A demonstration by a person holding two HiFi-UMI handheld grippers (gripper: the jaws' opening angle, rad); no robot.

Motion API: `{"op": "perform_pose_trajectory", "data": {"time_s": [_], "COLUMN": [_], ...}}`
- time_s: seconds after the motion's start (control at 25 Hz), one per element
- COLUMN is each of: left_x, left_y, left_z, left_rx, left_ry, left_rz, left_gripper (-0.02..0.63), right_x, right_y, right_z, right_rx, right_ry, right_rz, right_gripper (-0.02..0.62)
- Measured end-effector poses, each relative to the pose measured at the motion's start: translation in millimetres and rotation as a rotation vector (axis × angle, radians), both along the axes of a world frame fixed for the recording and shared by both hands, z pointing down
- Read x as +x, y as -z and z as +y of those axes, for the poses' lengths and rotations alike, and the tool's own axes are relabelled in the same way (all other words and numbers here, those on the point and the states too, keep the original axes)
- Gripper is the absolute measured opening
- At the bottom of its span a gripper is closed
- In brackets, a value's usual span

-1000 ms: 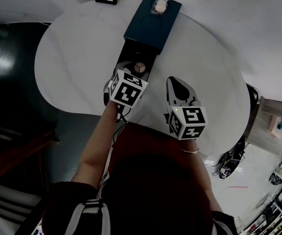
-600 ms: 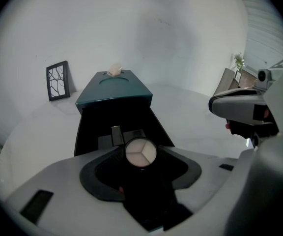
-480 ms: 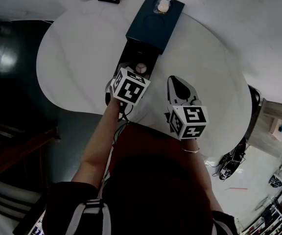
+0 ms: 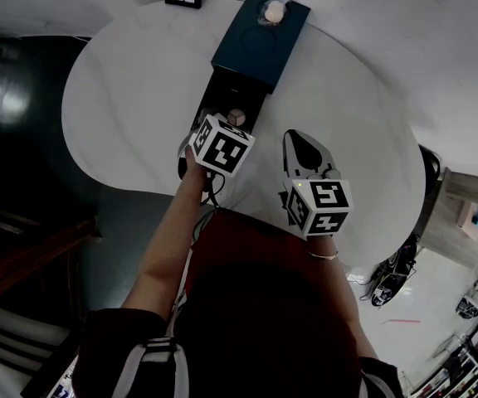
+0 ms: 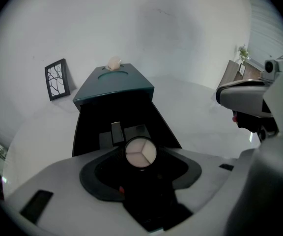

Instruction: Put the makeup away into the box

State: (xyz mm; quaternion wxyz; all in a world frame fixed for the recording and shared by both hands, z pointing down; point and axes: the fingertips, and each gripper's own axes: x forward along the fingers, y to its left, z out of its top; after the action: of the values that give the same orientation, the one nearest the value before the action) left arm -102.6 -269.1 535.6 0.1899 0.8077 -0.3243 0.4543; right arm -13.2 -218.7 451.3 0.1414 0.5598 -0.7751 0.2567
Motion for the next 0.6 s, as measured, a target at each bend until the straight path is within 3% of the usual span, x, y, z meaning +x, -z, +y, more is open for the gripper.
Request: {"op": "perform_pose_trajectory", "data": {"time_s": [0.6], "left_x": [-2.2], "left_y": [1.3], "left_z": [-3.9], "left_rx": [0.041], "left_ry": [0.021], "left_rz": [-0.018], "left_gripper": [0.235], "right_x": [4.1], "right_y": [0.1], "right_z": [4.0], "right_rx": [-0.004], "right_ry": [-0.002], "right_rz": [-0.006], "right_gripper": [0.015]}}
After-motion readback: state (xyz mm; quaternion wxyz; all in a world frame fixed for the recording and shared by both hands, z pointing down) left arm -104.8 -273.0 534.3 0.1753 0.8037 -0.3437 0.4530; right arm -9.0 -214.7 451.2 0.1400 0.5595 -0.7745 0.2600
